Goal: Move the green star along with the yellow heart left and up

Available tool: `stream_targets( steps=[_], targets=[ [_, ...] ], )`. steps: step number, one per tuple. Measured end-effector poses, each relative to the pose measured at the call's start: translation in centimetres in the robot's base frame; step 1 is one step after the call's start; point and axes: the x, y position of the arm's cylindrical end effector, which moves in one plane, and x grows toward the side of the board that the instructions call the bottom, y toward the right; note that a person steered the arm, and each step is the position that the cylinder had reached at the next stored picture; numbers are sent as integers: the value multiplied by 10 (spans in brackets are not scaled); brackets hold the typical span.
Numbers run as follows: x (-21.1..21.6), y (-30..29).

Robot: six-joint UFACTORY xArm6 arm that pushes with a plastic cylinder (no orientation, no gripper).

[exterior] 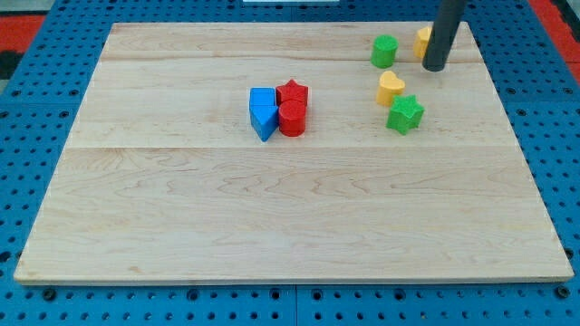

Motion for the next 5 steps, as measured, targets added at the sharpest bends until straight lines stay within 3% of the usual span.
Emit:
stream_targets(
  steps=[1,2,4,5],
  targets=[
    [24,-15],
    [59,25],
    [139,-32],
    [124,-62]
  ],
)
